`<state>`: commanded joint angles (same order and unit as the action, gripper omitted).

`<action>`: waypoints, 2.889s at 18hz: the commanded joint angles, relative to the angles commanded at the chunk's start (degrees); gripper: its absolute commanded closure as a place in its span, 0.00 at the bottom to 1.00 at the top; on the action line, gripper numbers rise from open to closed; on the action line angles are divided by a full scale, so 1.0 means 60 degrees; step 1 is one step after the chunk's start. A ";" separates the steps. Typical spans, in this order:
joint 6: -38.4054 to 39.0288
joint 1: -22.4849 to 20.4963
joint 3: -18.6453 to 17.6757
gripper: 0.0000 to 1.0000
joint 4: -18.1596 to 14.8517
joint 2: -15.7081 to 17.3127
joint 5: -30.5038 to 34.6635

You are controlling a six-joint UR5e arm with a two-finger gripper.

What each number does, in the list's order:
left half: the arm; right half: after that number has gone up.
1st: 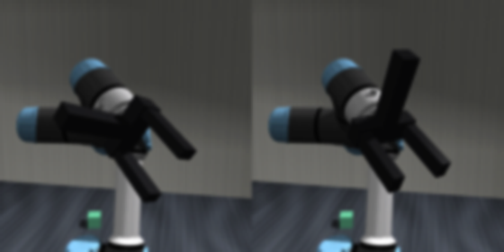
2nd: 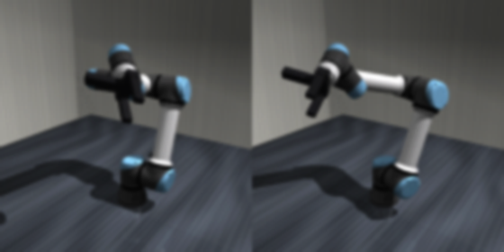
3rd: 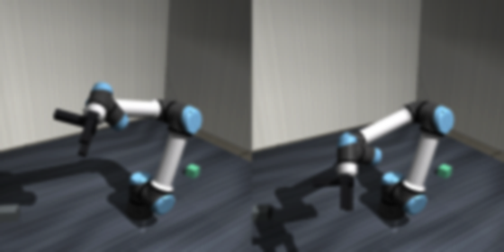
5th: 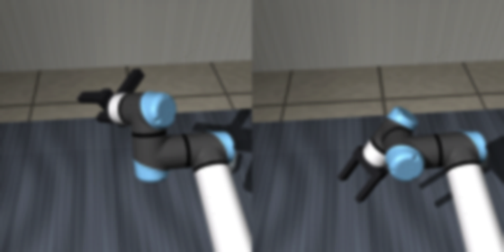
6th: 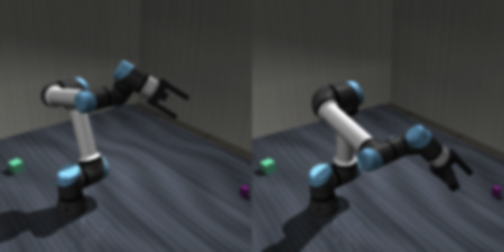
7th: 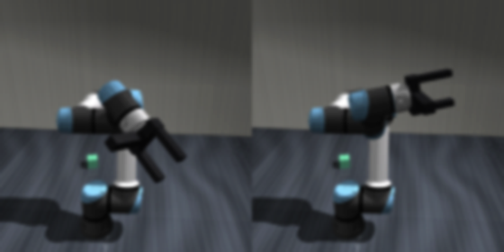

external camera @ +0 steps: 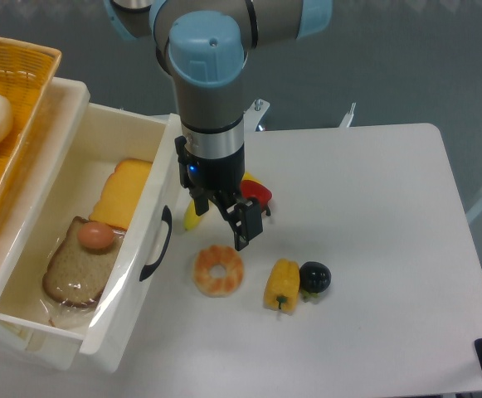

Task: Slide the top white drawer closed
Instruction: 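Lower the gripper toward the drawer front beside the donut, then move the gripper sideways against the drawer's black handle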

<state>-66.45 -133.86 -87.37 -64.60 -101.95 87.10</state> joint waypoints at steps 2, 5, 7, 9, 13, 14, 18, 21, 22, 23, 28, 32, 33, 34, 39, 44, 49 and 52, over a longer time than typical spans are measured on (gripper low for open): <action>0.0030 0.0000 0.0073 0.00 0.0000 -0.0088 0.0000; 0.0308 0.0000 0.0016 0.00 0.0000 -0.0190 0.0160; 0.0338 0.0000 0.0029 0.00 0.0000 -0.0264 0.0453; 0.0439 -0.0015 0.0030 0.00 0.0000 -0.0439 0.0614; 0.0760 0.0000 -0.0174 0.00 -0.0015 -0.0484 0.1229; 0.1081 0.0015 -0.0291 0.00 0.0000 -0.0440 0.1361; 0.2240 0.0059 -0.0336 0.00 -0.0029 -0.0469 0.1596; 0.3000 0.0044 -0.0293 0.00 -0.0015 -0.0629 0.1626; 0.3497 -0.0029 -0.0235 0.00 -0.0015 -0.0688 0.1611; 0.4053 -0.0087 -0.0133 0.00 -0.0015 -0.0790 0.1582; 0.4863 -0.0059 0.0000 0.00 -0.0015 -0.1230 0.1538; 0.5157 -0.0088 0.0000 0.00 -0.0015 -0.1377 0.1509; 0.5171 -0.0073 -0.0014 0.00 -0.0015 -0.1508 0.1538; 0.5201 -0.0059 -0.0058 0.00 -0.0029 -0.1654 0.1625; 0.5596 -0.0029 0.0073 0.00 -0.0029 -0.2037 0.1671; 0.5786 -0.0029 -0.0087 0.00 -0.0117 -0.2212 0.0238; 0.5860 -0.0117 -0.0351 0.00 -0.0204 -0.2358 -0.1037; 0.5860 -0.0366 -0.0322 0.00 -0.0424 -0.2359 -0.1756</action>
<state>-31.29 -136.05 -89.30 -67.14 -116.10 76.57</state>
